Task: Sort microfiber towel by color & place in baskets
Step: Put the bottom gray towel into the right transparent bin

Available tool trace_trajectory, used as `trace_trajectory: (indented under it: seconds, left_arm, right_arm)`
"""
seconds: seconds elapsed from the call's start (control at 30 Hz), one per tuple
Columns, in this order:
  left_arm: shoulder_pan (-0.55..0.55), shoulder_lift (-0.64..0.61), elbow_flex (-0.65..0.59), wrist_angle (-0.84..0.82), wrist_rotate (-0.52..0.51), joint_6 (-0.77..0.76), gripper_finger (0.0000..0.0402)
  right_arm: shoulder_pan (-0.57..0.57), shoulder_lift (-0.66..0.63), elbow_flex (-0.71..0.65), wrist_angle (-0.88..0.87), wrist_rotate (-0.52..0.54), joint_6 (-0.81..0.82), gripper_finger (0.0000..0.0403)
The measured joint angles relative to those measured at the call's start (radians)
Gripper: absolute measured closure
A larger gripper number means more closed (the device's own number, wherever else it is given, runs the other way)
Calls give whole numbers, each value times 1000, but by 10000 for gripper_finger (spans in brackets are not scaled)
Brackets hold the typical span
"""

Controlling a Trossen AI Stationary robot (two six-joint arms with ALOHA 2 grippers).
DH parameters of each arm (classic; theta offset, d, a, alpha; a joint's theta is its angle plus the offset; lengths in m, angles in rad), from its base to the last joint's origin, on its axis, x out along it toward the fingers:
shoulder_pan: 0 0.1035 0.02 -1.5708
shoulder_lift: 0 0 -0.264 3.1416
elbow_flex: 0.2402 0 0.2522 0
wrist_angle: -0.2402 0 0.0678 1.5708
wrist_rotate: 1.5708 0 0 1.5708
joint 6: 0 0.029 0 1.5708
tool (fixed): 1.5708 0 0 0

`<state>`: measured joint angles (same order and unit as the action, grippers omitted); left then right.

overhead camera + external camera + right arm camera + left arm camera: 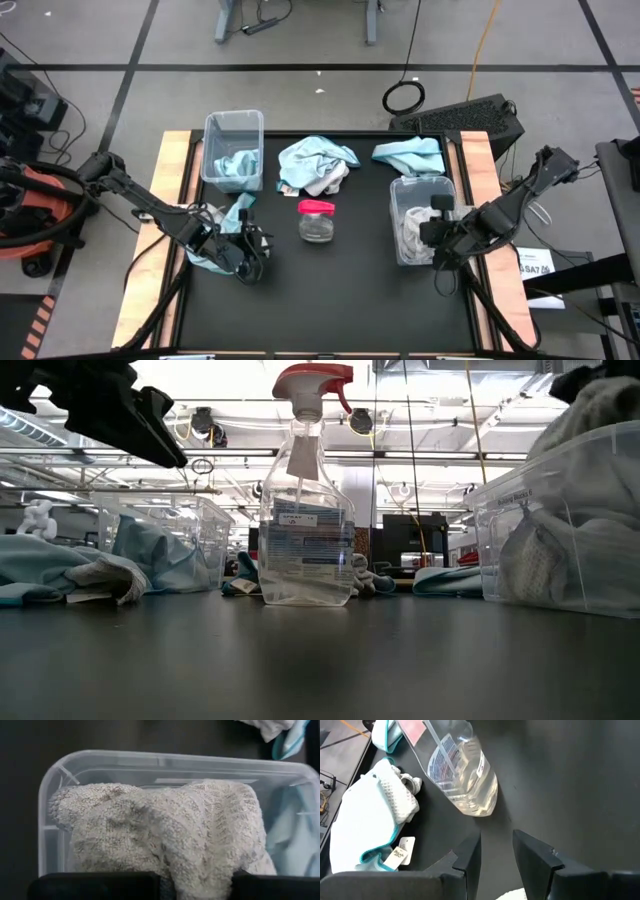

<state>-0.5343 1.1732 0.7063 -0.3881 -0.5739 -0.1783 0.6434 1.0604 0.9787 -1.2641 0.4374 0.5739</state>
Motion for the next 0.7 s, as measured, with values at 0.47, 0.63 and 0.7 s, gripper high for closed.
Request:
trace_trajectory:
  seconds: [0.47, 0.63, 0.7]
  left_arm:
    - [0, 0, 0, 39, -1, 1, 281]
    - [0, 0, 0, 52, -1, 1, 281]
    - [0, 0, 0, 57, -1, 1, 281]
  right_arm:
    - [0, -2, -185, 118, -28, 19, 367]
    - [0, -1, -190, 144, -31, 15, 366]
    - [0, -1, -190, 146, -30, 15, 361]
